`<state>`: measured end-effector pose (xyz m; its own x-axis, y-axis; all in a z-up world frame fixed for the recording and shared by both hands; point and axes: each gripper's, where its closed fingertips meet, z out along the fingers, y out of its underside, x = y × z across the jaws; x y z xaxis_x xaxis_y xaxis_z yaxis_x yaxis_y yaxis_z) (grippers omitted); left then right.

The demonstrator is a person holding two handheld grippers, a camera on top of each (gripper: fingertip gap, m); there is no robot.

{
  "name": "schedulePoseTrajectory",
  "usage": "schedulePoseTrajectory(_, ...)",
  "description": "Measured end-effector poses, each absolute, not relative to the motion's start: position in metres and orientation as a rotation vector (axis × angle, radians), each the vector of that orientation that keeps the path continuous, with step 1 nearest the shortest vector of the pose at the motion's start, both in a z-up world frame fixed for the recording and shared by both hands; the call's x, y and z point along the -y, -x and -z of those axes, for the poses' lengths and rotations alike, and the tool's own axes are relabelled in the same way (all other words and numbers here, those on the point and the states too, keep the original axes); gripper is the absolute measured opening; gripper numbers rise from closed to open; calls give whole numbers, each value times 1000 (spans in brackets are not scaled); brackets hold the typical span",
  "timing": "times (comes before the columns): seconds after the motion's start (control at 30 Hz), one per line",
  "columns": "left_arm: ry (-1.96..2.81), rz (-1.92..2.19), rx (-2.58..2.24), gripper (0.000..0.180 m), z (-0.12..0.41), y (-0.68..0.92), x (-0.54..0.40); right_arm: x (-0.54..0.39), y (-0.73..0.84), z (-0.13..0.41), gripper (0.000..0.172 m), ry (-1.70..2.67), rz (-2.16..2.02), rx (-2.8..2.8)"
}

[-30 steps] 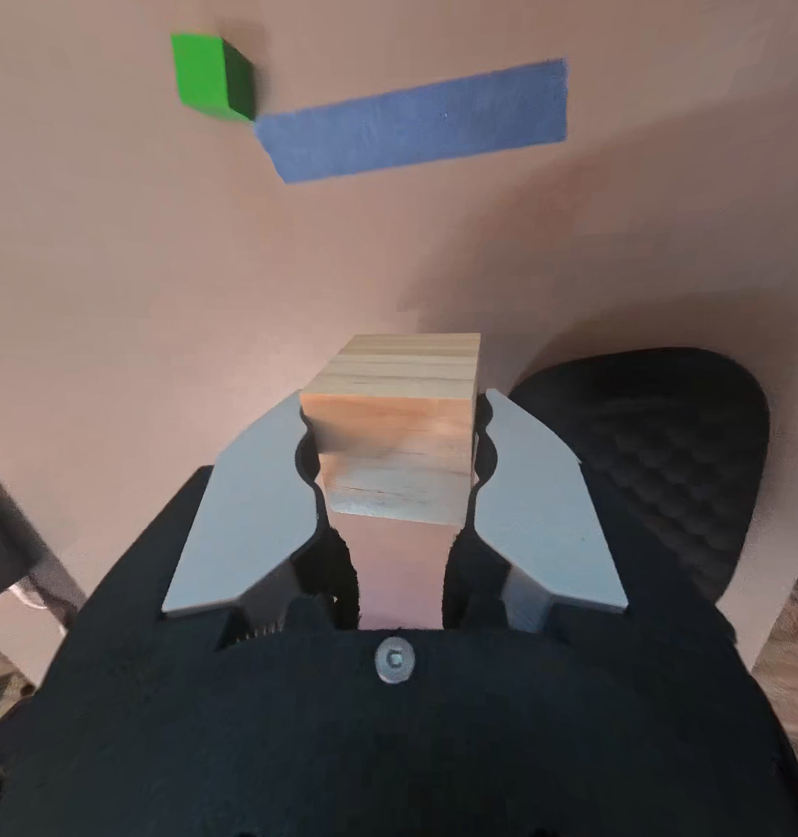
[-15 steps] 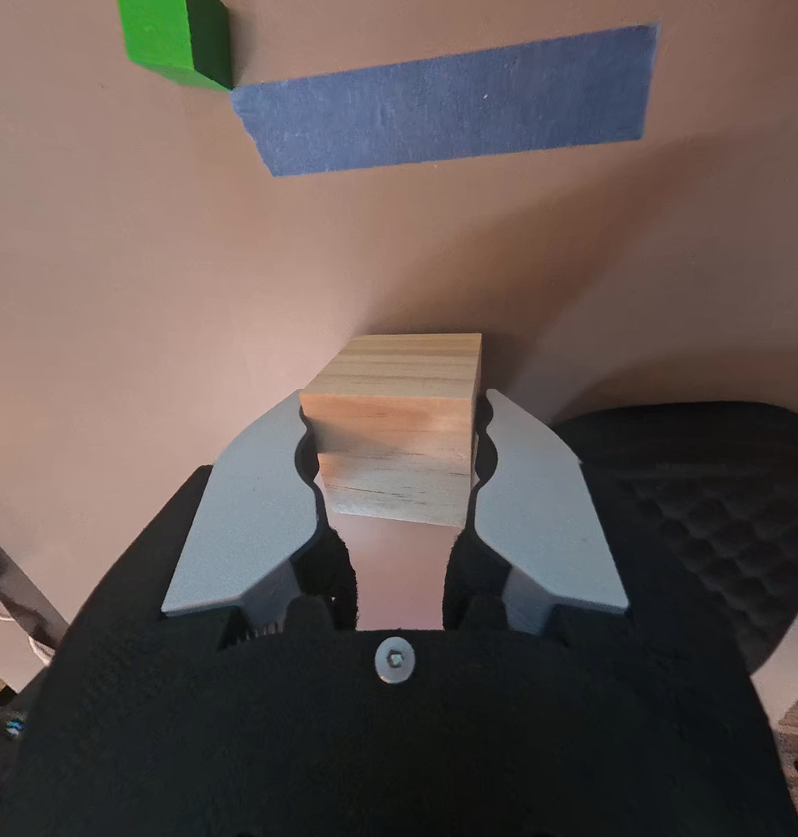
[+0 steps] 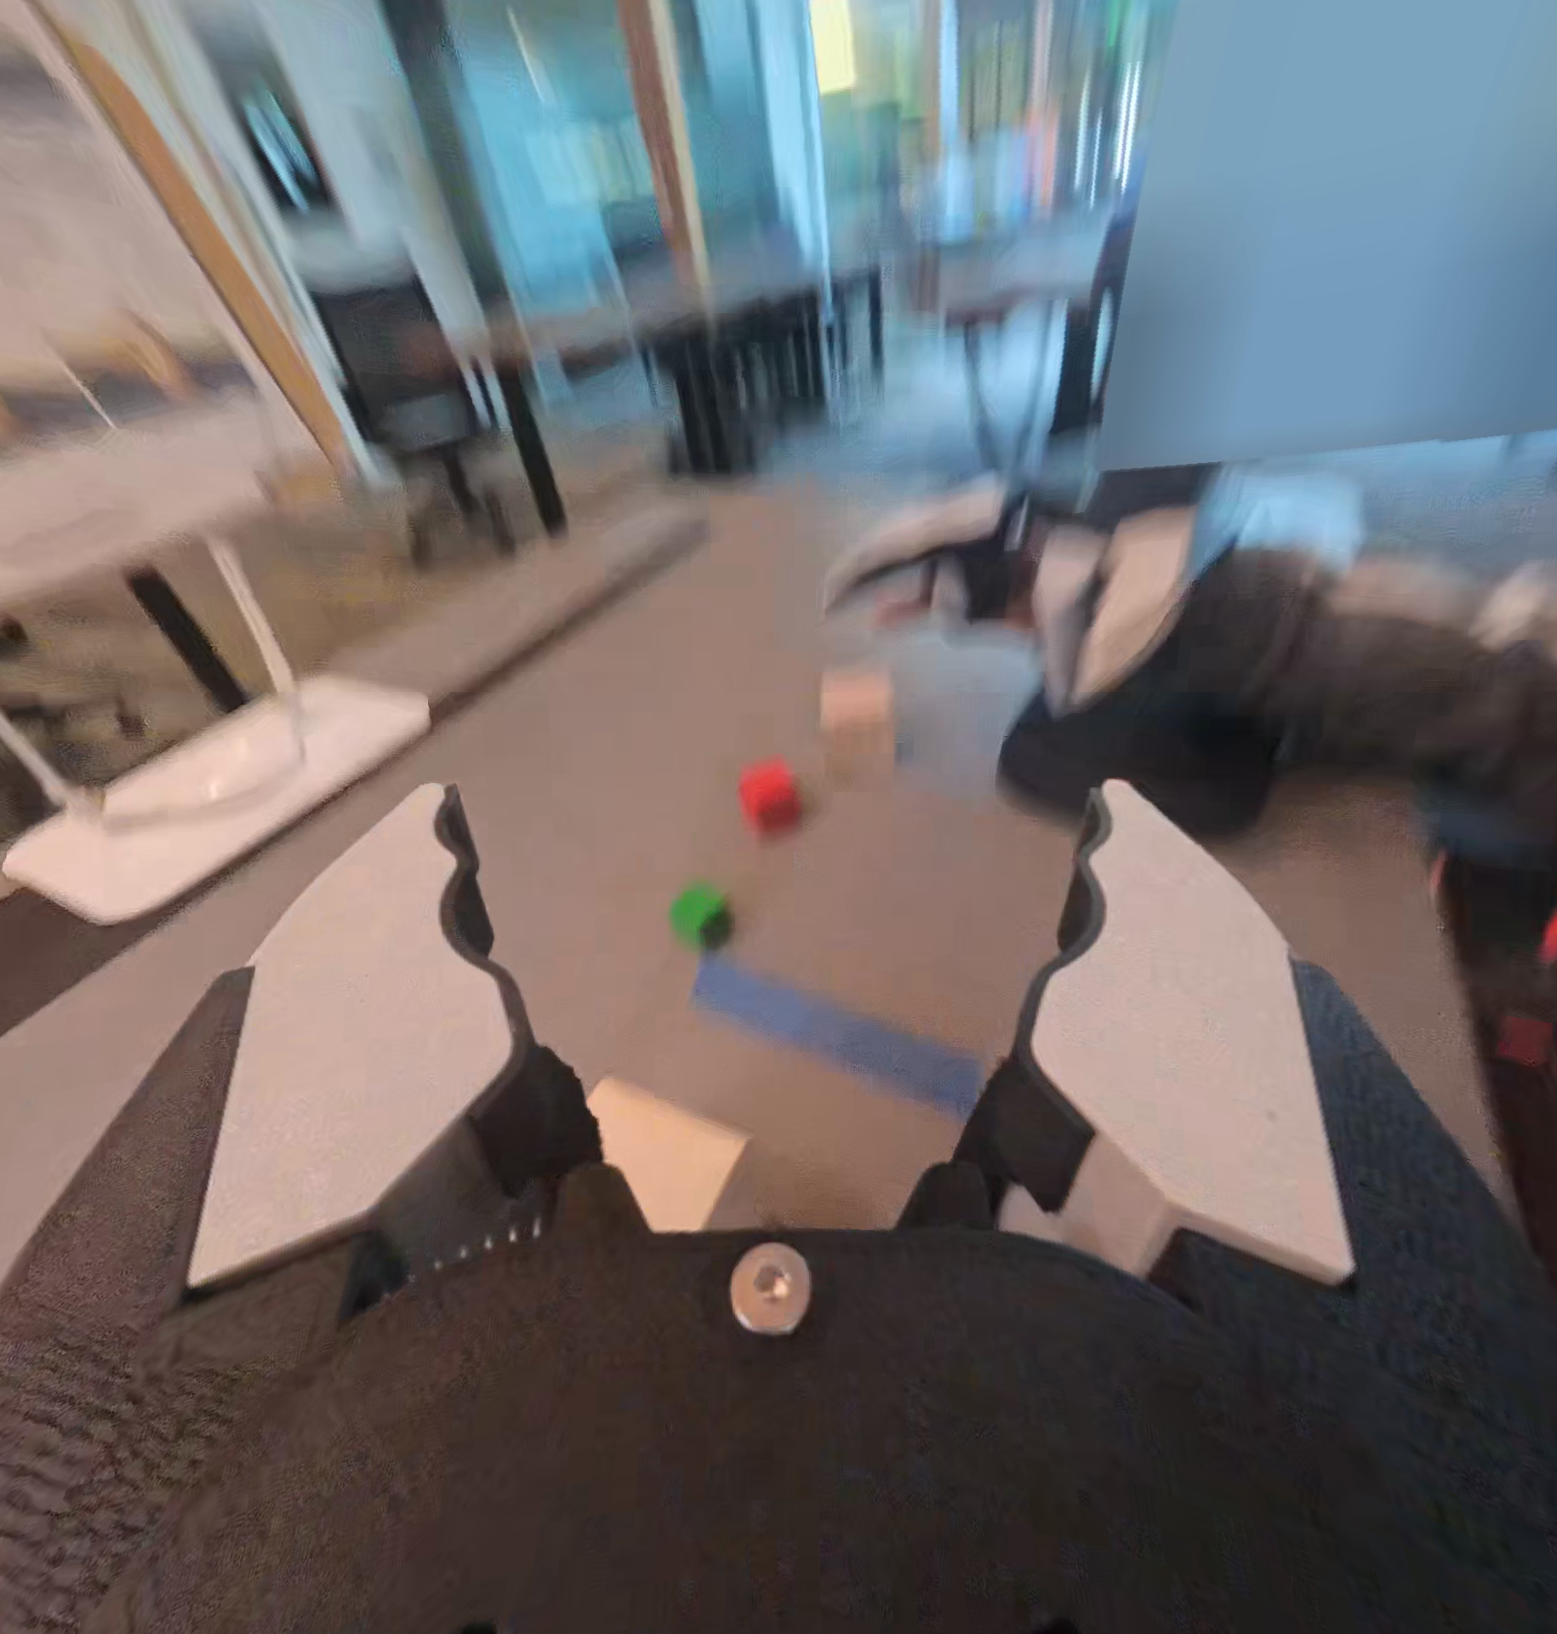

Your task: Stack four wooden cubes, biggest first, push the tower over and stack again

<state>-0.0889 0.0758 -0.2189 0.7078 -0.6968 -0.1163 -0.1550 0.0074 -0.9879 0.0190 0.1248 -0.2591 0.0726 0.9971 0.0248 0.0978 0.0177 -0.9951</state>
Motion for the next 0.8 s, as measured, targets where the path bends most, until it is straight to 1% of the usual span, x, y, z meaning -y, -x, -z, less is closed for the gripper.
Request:
schedulePoseTrajectory(0.03,1402,565,-609,126,205,88,-64,-134,-26,267,110,1382,-1019,1269)
schedulePoseTrajectory(0.1,1265,669,-485,127,196,88,-41,-150,-44,284,99,1562,-864,1363)
schedulePoseTrajectory(0.2,1292,650,-476,128,211,84,-25,-165,-71,306,98,1737,-660,1600)
schedulePoseTrajectory(0.27,1334,613,-510,128,220,82,-21,-181,-82,317,89,1772,-508,1736)
schedulePoseTrajectory(0.33,1349,588,-538,128,222,80,-19,-190,-85,328,81,1762,-431,1901)
schedulePoseTrajectory(0.43,1335,595,-533,128,217,78,-20,-198,-80,340,73,1591,-351,2185)
schedulePoseTrajectory(0.53,1320,603,-541,128,212,74,-19,-207,-79,351,71,1477,-241,2419)
schedulePoseTrajectory(0.57,1320,598,-546,128,212,73,-19,-209,-80,357,68,1447,-208,2487)
schedulePoseTrajectory(0.63,1317,586,-545,128,211,71,-20,-215,-78,365,49,1419,-145,2538)
schedulePoseTrajectory(0.73,1311,537,-531,127,210,70,-22,-210,-68,357,47,1549,-303,2408)
schedulePoseTrajectory(0.8,1286,441,-498,125,208,72,-28,-199,-50,333,47,1629,-578,2153)
